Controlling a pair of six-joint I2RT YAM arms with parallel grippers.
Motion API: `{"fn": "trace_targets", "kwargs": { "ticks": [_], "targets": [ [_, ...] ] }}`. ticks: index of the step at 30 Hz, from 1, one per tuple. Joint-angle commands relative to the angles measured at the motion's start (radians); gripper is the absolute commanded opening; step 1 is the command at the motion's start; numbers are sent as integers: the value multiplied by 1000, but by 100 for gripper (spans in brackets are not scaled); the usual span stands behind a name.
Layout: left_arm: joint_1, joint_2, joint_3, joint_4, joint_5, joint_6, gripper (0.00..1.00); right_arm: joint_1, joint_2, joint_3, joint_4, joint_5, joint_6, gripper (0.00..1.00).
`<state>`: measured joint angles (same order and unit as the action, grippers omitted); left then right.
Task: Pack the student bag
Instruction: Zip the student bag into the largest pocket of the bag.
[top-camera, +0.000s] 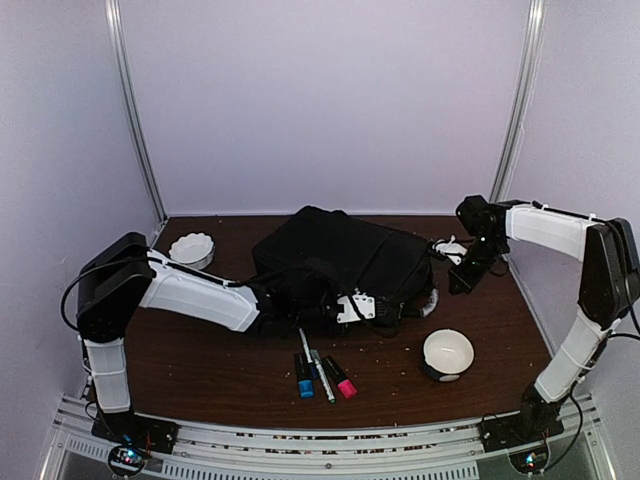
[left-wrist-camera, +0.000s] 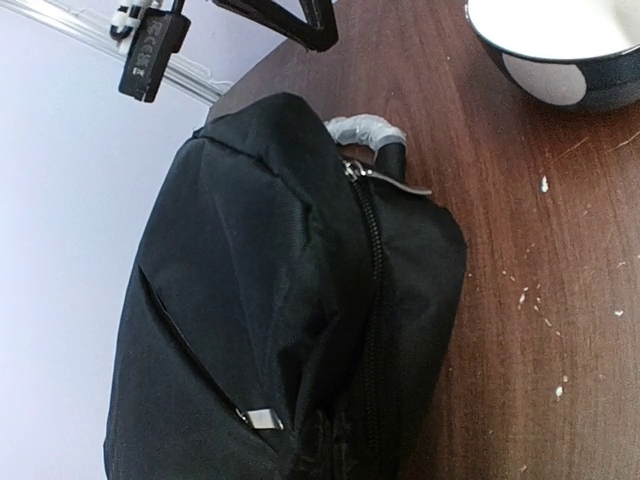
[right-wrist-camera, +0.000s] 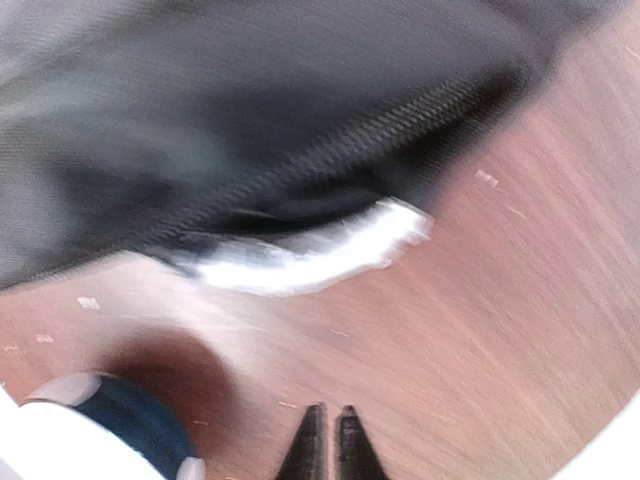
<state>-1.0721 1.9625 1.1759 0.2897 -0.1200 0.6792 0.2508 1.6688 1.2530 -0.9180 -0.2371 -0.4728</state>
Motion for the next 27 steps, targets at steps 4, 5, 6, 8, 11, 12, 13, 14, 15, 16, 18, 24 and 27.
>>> {"fn": "trace_targets", "kwargs": {
  "ticks": [4,5,6,8,11,12,13,14,15,16,18,24,27],
  "targets": [
    [9,-32,15,18,-12,-71,0,100,-105,-90,64,-307,-105,34],
    [9,-32,22,17,-16,-79,0,115,-96,-92,72,-299,-93,34],
    [9,-33,27,16,-19,-89,0,131,-80,-87,74,-296,-80,34],
    [9,-39,33,13,-16,-114,0,151,-55,-87,88,-310,-50,33],
    [9,-45,39,15,-1,-150,0,187,-39,-110,140,-319,-12,34],
    [9,-45,41,14,1,-161,0,201,-37,-118,157,-316,-2,35],
    [9,-47,42,13,4,-170,0,215,-34,-126,179,-310,11,37],
    [9,-48,43,12,6,-178,0,228,-32,-132,195,-299,23,39],
    [9,-50,44,13,10,-185,0,237,-29,-138,210,-293,36,41],
    [9,-52,45,11,13,-191,0,245,-26,-143,221,-291,46,41],
    [9,-56,48,9,19,-201,0,258,-19,-148,249,-280,70,42],
    [9,-72,48,7,24,-217,0,266,9,-139,315,-243,135,42],
    [9,-80,47,10,29,-221,0,266,21,-134,350,-231,159,33]
  ]
}}
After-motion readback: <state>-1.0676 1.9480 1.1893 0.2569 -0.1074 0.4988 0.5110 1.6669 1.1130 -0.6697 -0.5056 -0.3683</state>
